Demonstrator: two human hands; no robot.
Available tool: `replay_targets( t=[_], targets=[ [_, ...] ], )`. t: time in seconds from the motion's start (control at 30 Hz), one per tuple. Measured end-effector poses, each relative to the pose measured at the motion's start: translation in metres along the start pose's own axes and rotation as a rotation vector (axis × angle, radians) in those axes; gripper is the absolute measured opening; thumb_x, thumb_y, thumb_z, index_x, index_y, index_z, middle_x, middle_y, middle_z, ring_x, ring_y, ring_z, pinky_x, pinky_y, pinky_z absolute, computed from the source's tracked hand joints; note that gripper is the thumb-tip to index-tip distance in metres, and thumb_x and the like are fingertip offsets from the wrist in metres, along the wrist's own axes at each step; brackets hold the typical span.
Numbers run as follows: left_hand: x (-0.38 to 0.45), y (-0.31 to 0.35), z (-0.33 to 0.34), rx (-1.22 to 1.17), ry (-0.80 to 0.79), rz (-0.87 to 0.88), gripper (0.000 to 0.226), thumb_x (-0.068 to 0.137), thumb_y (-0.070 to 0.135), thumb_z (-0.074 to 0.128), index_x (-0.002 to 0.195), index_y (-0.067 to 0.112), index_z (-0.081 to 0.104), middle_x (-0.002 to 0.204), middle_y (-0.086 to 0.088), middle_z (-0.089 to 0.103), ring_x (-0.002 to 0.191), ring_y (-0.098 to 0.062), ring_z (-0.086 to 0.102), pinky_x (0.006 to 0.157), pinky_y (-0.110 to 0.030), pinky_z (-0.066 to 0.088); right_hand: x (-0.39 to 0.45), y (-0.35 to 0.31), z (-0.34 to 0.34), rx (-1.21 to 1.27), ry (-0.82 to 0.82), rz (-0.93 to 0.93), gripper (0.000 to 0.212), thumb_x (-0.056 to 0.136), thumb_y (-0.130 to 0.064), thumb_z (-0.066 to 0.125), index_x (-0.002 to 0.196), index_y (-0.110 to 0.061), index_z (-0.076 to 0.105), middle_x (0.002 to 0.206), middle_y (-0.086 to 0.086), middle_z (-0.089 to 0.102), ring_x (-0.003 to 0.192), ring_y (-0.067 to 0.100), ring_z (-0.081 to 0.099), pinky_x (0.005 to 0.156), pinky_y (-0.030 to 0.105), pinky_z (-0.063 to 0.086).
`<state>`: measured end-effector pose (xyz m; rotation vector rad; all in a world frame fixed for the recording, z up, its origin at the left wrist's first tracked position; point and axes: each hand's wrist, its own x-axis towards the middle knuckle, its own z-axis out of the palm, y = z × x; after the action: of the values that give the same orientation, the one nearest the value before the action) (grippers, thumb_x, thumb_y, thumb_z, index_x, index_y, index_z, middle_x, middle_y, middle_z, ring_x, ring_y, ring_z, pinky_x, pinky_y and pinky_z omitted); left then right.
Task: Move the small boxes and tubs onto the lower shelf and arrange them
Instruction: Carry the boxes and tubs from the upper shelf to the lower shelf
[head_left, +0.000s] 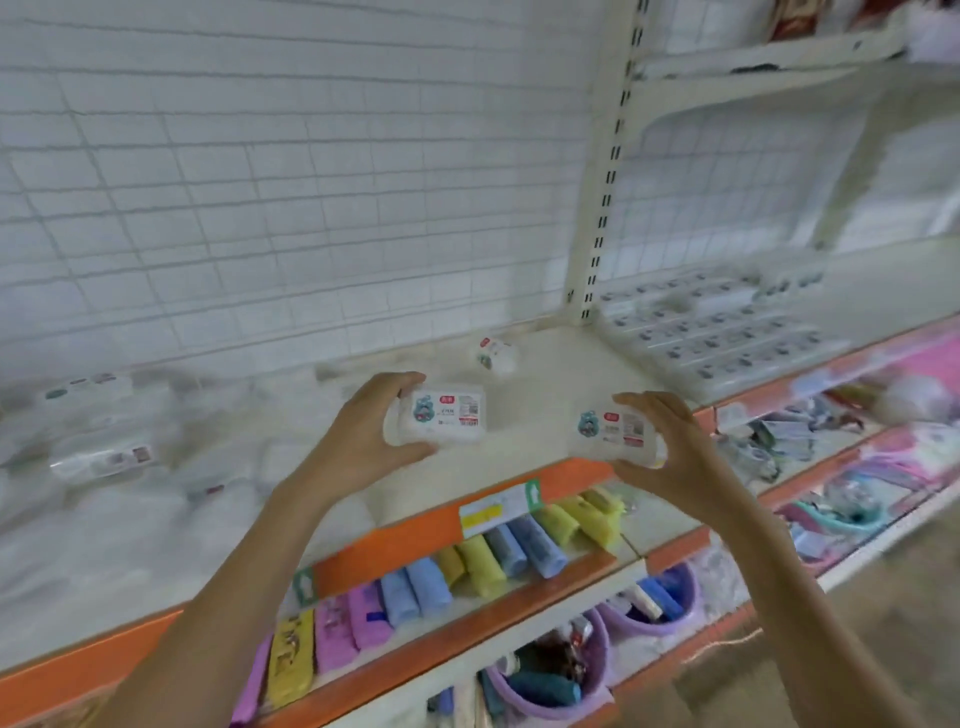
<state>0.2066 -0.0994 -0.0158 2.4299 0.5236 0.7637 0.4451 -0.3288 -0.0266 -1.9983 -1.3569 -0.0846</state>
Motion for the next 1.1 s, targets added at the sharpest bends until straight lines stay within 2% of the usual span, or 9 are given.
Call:
replay_targets(
  t=[0.1, 0.17, 0.4, 0.47, 0.57, 0.77, 0.87, 1.0, 1.1],
  targets=[
    [0.019, 0.038, 0.058, -0.033, -0.071, 0.055, 0.079, 0.057, 0.046, 0.072, 0.125, 0.011, 0.051, 0.116, 0.005, 0.049, 0.105, -0.002, 0.046, 0.087, 0.003, 0.026, -0.033, 0.045, -0.038, -0.035, 0.043, 0.079, 0.067, 0.065, -0.011, 0.081, 0.125, -0.014, 0.052, 0.117, 0.004, 0.048, 0.107, 0.02, 0.045, 0.088, 0.03, 0.039],
    [0.029, 0.063, 0.094, -0.074, -0.098, 0.076, 0.079, 0.058, 0.047, 0.074, 0.125, 0.011, 0.051, 0.116, 0.004, 0.051, 0.105, -0.002, 0.046, 0.087, 0.001, 0.027, -0.056, 0.072, -0.063, -0.048, 0.076, 0.142, 0.067, 0.066, -0.013, 0.08, 0.127, -0.013, 0.051, 0.115, -0.001, 0.045, 0.106, 0.016, 0.044, 0.083, 0.023, 0.034],
    [0.055, 0.135, 0.205, -0.164, -0.136, 0.069, 0.069, 0.065, 0.012, 0.083, 0.125, 0.008, 0.05, 0.114, -0.001, 0.051, 0.104, -0.011, 0.049, 0.077, 0.0, 0.034, -0.136, 0.162, -0.142, -0.052, 0.139, 0.306, 0.069, 0.069, -0.011, 0.079, 0.131, -0.012, 0.048, 0.118, -0.003, 0.044, 0.106, 0.013, 0.045, 0.087, 0.027, 0.041],
    [0.06, 0.151, 0.232, -0.173, -0.149, 0.068, 0.067, 0.066, 0.011, 0.082, 0.125, 0.01, 0.049, 0.113, 0.001, 0.05, 0.104, -0.01, 0.049, 0.075, -0.001, 0.035, -0.155, 0.184, -0.161, -0.057, 0.164, 0.342, 0.068, 0.067, -0.01, 0.08, 0.128, -0.012, 0.05, 0.116, -0.002, 0.046, 0.101, 0.016, 0.05, 0.083, 0.026, 0.045],
    [0.067, 0.171, 0.261, -0.178, -0.153, 0.061, 0.064, 0.066, 0.011, 0.082, 0.121, 0.019, 0.049, 0.112, 0.002, 0.05, 0.101, -0.009, 0.048, 0.074, -0.006, 0.036, -0.177, 0.21, -0.181, -0.055, 0.211, 0.396, 0.066, 0.065, -0.008, 0.082, 0.125, -0.012, 0.053, 0.113, -0.003, 0.047, 0.097, 0.016, 0.05, 0.074, 0.013, 0.042],
    [0.097, 0.197, 0.3, -0.19, -0.142, 0.028, 0.065, 0.066, 0.007, 0.081, 0.122, 0.01, 0.05, 0.112, -0.001, 0.05, 0.09, -0.003, 0.049, 0.068, 0.003, 0.035, -0.186, 0.256, -0.199, -0.032, 0.251, 0.481, 0.067, 0.065, -0.009, 0.082, 0.124, -0.017, 0.053, 0.115, -0.002, 0.042, 0.097, 0.015, 0.047, 0.079, 0.021, 0.039],
    [0.122, 0.203, 0.311, -0.184, -0.115, 0.013, 0.064, 0.067, 0.009, 0.081, 0.122, 0.013, 0.05, 0.114, 0.001, 0.05, 0.096, -0.008, 0.049, 0.07, -0.003, 0.037, -0.169, 0.28, -0.207, -0.008, 0.23, 0.494, 0.066, 0.067, -0.011, 0.08, 0.125, -0.022, 0.051, 0.115, -0.006, 0.041, 0.1, 0.014, 0.046, 0.076, 0.013, 0.04],
    [0.165, 0.207, 0.324, -0.166, -0.066, -0.01, 0.069, 0.065, 0.015, 0.083, 0.125, 0.016, 0.049, 0.117, 0.006, 0.047, 0.092, -0.01, 0.05, 0.067, -0.009, 0.041, -0.123, 0.315, -0.222, 0.014, 0.183, 0.411, 0.067, 0.069, -0.01, 0.079, 0.127, -0.019, 0.049, 0.115, -0.008, 0.04, 0.105, 0.016, 0.048, 0.085, 0.027, 0.05],
    [0.202, 0.204, 0.333, -0.141, -0.03, -0.044, 0.07, 0.066, 0.019, 0.082, 0.127, 0.018, 0.047, 0.122, 0.005, 0.048, 0.106, -0.009, 0.046, 0.079, -0.022, 0.037, -0.073, 0.344, -0.236, -0.021, 0.145, 0.335, 0.069, 0.069, -0.014, 0.08, 0.13, -0.016, 0.048, 0.121, -0.004, 0.044, 0.109, 0.02, 0.049, 0.088, 0.038, 0.052]
  ],
)
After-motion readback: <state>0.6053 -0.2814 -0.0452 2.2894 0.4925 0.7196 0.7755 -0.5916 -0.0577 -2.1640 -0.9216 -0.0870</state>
